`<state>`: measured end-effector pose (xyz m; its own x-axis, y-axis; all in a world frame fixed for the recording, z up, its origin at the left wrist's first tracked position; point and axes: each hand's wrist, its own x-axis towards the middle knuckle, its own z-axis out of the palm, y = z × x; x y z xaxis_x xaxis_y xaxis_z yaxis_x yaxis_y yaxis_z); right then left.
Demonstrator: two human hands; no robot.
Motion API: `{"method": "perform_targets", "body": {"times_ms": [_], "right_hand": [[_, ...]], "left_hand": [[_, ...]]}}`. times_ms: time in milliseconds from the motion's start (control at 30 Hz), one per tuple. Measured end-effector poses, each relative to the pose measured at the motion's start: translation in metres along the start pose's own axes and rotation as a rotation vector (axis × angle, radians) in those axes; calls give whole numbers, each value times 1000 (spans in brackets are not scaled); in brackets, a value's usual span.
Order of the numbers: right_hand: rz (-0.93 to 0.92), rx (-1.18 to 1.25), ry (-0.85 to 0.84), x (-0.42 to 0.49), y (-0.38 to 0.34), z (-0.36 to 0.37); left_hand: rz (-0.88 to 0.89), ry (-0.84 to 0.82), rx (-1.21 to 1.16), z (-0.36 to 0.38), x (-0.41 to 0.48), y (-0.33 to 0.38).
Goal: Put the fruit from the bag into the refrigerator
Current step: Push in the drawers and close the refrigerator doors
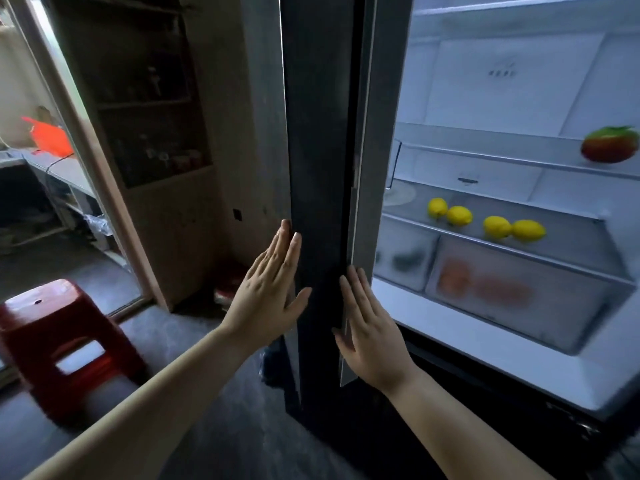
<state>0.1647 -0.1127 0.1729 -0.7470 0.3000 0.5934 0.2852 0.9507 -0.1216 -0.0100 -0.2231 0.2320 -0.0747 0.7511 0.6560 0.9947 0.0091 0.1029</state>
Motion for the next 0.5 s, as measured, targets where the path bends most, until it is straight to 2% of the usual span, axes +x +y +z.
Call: {"method": "perform_targets", "body": {"times_ms": [233, 300, 500], "right_hand": [[143, -4, 173, 4, 31, -5], [107, -63, 228, 8, 39, -7], [47, -330, 206, 27, 79, -3]], "left_hand": [[197, -14, -73, 36, 43, 7], [224, -7, -47, 48, 59, 2], [280, -42, 54, 91, 111, -20]]}}
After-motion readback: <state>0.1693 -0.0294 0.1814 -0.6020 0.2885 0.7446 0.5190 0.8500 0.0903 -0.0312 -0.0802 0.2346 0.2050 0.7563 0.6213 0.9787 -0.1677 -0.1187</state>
